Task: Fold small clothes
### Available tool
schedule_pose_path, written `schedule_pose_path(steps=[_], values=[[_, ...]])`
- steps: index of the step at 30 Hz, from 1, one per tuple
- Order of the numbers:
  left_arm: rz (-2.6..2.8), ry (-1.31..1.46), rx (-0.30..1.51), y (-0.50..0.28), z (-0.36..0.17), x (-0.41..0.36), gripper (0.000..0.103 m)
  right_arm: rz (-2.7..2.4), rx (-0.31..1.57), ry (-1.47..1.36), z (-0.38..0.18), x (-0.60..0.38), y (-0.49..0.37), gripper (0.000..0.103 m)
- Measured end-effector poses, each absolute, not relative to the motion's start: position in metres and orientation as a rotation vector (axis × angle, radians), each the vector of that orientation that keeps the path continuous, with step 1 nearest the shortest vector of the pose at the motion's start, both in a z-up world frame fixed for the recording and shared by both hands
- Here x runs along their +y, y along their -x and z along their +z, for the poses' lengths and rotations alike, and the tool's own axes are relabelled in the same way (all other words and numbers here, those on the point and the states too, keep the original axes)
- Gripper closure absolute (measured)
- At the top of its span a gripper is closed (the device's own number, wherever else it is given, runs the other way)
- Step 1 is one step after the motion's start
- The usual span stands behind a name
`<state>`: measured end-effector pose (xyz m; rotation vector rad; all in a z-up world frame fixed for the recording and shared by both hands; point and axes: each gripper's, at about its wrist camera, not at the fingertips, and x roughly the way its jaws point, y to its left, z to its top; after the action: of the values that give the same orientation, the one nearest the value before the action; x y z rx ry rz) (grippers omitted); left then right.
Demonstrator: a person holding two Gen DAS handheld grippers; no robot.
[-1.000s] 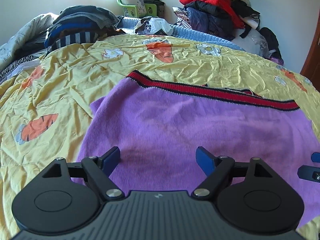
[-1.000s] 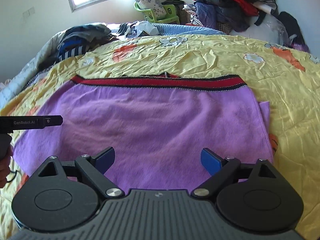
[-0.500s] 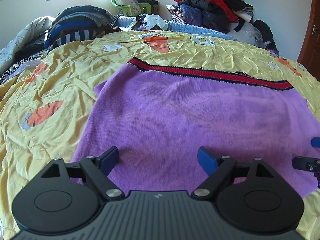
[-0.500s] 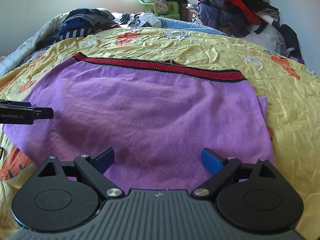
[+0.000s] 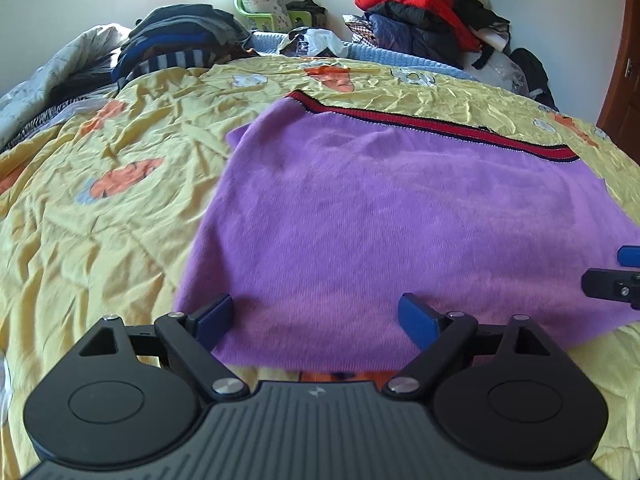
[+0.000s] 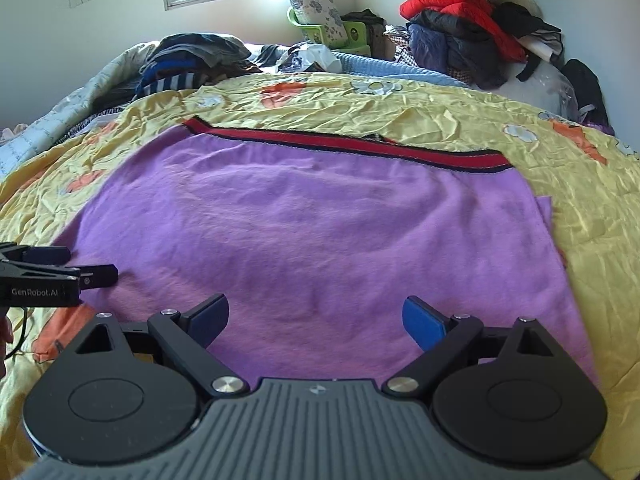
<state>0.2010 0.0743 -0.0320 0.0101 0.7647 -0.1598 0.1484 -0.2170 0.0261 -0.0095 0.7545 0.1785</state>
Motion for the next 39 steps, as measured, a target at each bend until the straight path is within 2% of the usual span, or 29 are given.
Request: schedule_pose_path(steps=[12,23,39], values=[[-0.127,-0.076,0.695,-0.184,-0.046,0.063,0.001,0.119,0.726,0.01,-0.004,-0.206,-0.139,0.007],[-0.126,-0.071,0.665,-0.181,-0.05,0.065,0.0,0.103,0.659,0.037,-0.013,-0.201,-0.13,0.0],[-0.174,-0.015,0.618,-0.166,-0.047,0.075,0.0,0.085,0.654,0.051,-0.015,-0.198,-0.127,0.0]])
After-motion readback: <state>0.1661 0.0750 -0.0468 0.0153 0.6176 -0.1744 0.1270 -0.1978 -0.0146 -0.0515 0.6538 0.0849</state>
